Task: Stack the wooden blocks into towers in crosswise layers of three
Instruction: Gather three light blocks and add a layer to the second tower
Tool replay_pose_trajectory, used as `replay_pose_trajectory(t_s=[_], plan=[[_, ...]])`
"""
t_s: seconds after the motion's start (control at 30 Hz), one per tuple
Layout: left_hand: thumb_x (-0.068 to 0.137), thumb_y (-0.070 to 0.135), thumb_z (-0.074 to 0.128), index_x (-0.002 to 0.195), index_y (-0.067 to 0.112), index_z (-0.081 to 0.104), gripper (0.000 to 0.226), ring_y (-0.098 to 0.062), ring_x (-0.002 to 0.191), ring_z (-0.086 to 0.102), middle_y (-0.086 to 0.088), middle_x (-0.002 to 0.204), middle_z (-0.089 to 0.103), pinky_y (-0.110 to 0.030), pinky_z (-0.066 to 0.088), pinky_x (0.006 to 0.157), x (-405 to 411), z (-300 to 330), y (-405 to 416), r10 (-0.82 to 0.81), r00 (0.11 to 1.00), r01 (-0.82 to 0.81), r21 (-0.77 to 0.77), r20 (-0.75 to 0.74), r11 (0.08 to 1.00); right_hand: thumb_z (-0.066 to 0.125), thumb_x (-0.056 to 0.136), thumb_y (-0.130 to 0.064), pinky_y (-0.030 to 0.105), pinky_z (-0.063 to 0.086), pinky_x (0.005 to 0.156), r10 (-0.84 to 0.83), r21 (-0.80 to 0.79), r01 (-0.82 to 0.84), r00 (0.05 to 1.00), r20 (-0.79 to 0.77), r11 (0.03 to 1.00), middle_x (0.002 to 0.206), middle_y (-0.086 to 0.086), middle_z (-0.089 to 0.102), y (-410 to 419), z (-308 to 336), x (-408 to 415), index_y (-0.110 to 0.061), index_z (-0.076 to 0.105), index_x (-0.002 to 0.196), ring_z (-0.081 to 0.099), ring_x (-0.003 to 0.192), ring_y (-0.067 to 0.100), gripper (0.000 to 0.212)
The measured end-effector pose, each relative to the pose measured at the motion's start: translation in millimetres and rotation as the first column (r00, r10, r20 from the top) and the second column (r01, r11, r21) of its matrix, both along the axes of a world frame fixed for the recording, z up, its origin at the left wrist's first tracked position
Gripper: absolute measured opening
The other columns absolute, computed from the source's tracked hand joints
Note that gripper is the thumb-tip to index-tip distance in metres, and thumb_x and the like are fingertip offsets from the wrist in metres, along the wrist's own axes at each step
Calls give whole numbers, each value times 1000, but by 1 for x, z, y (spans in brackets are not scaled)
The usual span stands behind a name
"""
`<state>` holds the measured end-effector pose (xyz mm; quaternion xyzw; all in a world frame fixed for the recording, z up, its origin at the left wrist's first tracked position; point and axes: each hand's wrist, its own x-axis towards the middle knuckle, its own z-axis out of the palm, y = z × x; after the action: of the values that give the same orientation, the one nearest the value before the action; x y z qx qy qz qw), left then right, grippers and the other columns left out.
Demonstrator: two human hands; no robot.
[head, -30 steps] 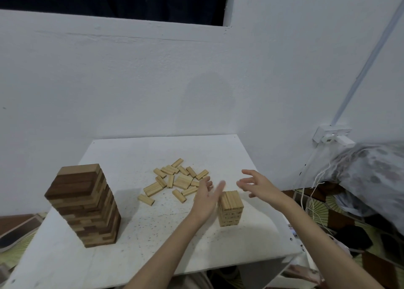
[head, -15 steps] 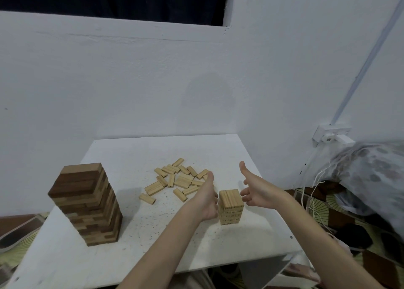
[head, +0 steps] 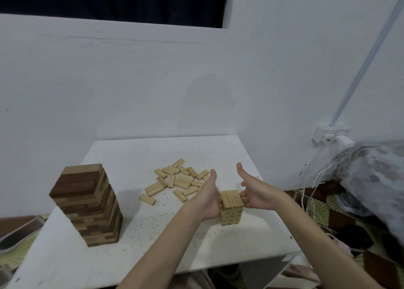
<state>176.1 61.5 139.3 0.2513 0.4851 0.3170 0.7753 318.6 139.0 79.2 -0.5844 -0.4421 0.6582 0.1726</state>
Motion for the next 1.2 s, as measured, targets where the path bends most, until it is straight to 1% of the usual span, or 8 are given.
replay_pose_trajectory(t_s=[0.13,0.23,0.43,0.6,0.9,1.03,1.17,1.2], plan=[[95,60,7,147,-4,8,83,-33,137,30,-26,149,26,-42,24,109,-2,-8,5,-6,1000,6,-2,-3,1000,26,83,-77,37,37,104,-6,23,7,1000,-22,1000,133,23,48,-10,13,-4,-17,-7,152,42,128,47,97],[94,63,6,147,-3,8,84,-34,136,33,-26,147,29,-43,26,108,-4,-13,9,-10,1000,10,2,2,1000,24,88,-72,40,32,108,-3,33,4,999,-34,999,108,23,57,-16,21,-6,-14,-8,152,64,94,28,92],[95,61,11,146,-5,10,84,-35,136,32,-27,148,28,-45,26,108,-5,-12,8,7,1000,-7,-7,2,1000,23,89,-69,41,29,111,-4,14,5,999,-47,1000,95,20,57,-22,28,-9,-13,-10,151,62,82,22,90],[96,59,11,146,-6,8,82,-33,138,28,-24,150,24,-44,22,110,-4,-9,6,19,999,-19,-6,-29,1000,24,88,-71,41,30,109,-22,9,22,998,-63,1000,140,31,40,-23,27,-9,-13,-10,152,57,111,33,93],[96,58,13,147,-4,8,80,-35,137,30,-25,149,26,-46,25,107,-4,-11,8,41,999,-41,-16,8,999,23,91,-67,36,39,93,-32,27,33,999,-44,999,110,25,61,-20,23,-7,-16,-3,152,63,95,33,84],[97,58,12,148,0,8,77,-37,138,26,-24,151,21,-46,22,109,-5,-10,6,62,998,-62,-41,-7,997,28,83,-76,48,16,118,-47,-26,46,998,-49,999,147,33,20,-13,13,0,-20,1,152,18,137,45,93],[96,59,10,148,0,12,78,-38,135,33,-28,147,28,-44,32,97,-7,-15,6,51,997,-47,-85,50,995,27,80,-80,47,21,116,-61,-52,59,998,-19,997,147,30,30,-13,9,2,-18,-1,152,14,134,32,99],[96,60,10,147,-1,12,80,-38,134,35,-28,145,33,-43,34,92,-7,-18,7,55,996,-49,-91,70,995,26,80,-80,48,21,116,-56,-54,55,998,-15,997,145,29,32,-14,9,2,-19,0,152,36,100,22,98]])
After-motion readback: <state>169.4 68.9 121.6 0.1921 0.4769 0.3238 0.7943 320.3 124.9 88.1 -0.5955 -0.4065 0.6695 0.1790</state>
